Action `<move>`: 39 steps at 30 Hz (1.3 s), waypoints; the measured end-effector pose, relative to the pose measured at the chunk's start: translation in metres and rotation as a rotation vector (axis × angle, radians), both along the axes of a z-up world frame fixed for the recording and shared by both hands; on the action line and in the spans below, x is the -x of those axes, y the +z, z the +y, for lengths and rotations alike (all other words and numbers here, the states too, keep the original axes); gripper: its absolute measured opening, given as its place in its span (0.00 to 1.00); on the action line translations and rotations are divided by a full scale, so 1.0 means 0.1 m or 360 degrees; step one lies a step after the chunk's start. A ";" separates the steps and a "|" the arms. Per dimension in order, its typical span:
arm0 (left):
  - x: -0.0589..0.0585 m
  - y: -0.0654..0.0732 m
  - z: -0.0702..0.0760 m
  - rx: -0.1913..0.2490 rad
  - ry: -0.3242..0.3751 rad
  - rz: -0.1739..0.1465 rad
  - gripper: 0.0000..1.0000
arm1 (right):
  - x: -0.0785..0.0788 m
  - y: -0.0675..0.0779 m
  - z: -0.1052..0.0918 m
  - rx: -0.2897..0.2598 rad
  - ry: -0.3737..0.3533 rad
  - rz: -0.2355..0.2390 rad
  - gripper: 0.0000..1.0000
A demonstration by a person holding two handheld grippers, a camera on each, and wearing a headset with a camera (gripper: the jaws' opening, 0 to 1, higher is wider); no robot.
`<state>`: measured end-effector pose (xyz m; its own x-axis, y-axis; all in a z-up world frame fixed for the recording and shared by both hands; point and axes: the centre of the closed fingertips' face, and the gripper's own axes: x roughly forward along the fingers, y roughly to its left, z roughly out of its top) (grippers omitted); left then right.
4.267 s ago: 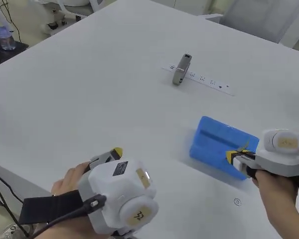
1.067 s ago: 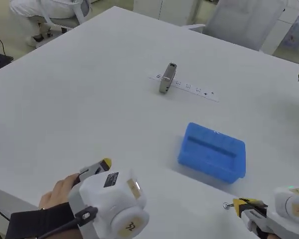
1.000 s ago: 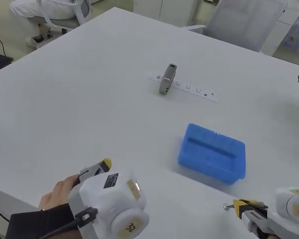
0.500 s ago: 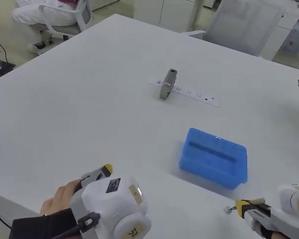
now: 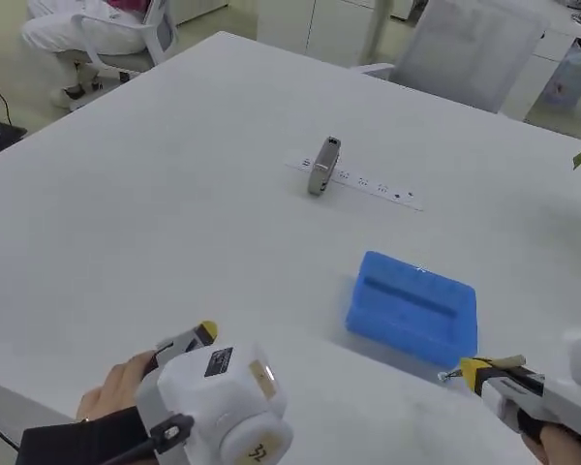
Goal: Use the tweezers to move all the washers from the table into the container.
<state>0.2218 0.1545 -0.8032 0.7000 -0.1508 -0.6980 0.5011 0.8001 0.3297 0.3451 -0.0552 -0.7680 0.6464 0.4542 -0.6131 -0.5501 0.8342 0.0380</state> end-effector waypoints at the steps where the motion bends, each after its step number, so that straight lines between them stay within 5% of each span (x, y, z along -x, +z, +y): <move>1: 0.00 0.00 0.00 0.0000 0.0000 0.0000 0.85 | -0.01 0.03 0.01 -0.0006 -0.0001 -0.0007 0.02; 17: -0.01 0.00 0.00 0.0006 0.0005 -0.0003 0.85 | -0.23 0.36 0.13 -0.0022 0.0034 -0.0125 0.03; 31: 0.00 -0.01 0.01 -0.0005 0.0004 0.0010 0.84 | -0.49 0.31 0.25 0.0035 0.0083 -0.0146 0.03; 39: 0.00 -0.01 0.01 -0.0006 0.0010 0.0016 0.84 | -0.60 0.12 0.26 0.0079 0.0088 -0.0091 0.03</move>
<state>0.2217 0.1560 -0.8047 0.6938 -0.1438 -0.7057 0.4993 0.8022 0.3274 0.4051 -0.0292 -0.7562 0.6557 0.4601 -0.5986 -0.5954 0.8027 -0.0352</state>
